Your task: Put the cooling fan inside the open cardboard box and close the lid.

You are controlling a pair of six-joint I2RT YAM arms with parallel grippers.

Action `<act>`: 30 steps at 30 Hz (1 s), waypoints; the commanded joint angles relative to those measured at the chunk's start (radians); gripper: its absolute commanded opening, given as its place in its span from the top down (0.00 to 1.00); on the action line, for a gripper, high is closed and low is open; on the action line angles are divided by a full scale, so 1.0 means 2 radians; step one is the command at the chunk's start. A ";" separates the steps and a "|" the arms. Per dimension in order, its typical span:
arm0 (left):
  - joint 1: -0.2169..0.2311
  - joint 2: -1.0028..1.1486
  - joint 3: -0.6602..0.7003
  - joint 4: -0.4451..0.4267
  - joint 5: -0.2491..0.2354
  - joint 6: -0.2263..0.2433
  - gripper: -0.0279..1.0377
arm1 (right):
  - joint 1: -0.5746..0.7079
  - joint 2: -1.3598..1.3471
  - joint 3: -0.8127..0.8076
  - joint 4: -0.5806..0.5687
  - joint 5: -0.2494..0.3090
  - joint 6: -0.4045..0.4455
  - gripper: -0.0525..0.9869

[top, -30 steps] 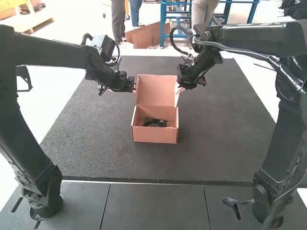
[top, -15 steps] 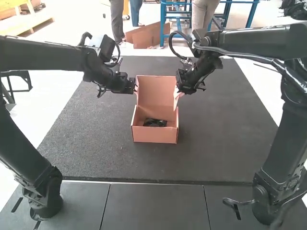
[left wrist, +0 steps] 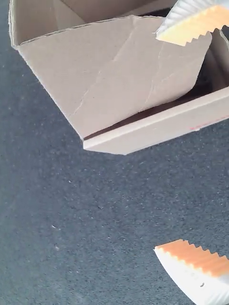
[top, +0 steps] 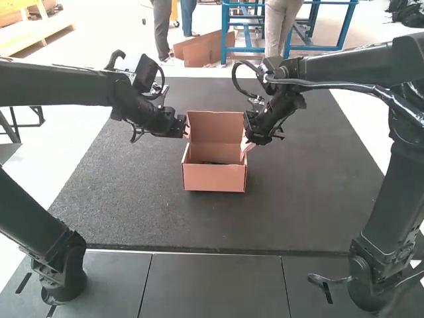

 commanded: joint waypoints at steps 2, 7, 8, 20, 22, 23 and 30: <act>-0.004 -0.024 -0.011 0.000 0.003 0.005 0.06 | 0.011 -0.025 -0.015 0.000 0.004 0.002 0.96; -0.004 -0.041 -0.027 -0.006 0.003 0.005 0.06 | 0.011 -0.030 -0.030 -0.001 0.006 -0.002 0.96; -0.004 -0.044 -0.029 -0.009 0.004 0.006 0.06 | 0.011 -0.032 -0.031 -0.001 0.007 -0.002 0.96; -0.004 -0.087 -0.056 -0.031 0.003 0.008 0.06 | 0.018 -0.040 -0.067 -0.002 0.030 -0.019 0.96; -0.004 -0.094 -0.057 -0.035 0.003 0.007 0.06 | 0.018 -0.040 -0.070 -0.002 0.030 -0.019 0.96; -0.004 -0.099 -0.057 -0.038 0.003 0.007 0.06 | 0.018 -0.041 -0.071 -0.002 0.030 -0.017 0.95; 0.000 -0.124 -0.053 -0.038 -0.009 0.006 0.06 | 0.017 -0.056 -0.044 0.001 0.028 0.015 0.10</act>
